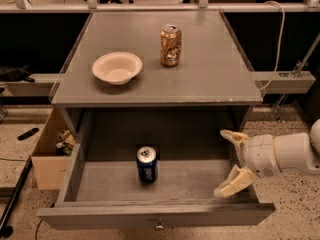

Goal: Pick pepsi can from top drawer and place on counter

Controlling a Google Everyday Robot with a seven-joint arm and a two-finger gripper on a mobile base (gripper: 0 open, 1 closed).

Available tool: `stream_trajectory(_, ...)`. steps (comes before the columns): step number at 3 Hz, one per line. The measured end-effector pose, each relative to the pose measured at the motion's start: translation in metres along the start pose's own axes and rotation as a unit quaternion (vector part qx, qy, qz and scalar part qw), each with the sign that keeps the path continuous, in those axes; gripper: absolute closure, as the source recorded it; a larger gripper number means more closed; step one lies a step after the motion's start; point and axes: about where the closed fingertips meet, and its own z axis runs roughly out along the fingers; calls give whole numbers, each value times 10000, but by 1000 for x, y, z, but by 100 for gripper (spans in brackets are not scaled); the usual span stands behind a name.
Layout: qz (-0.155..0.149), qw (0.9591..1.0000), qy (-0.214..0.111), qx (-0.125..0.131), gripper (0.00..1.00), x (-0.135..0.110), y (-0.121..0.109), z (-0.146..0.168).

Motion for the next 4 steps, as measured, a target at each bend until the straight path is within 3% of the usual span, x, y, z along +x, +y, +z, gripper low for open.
stream_trajectory(2, 18, 9999, 15, 121, 0, 0, -1, 3)
stream_trajectory(4, 349, 9991, 14, 235, 0, -2, -5, 61)
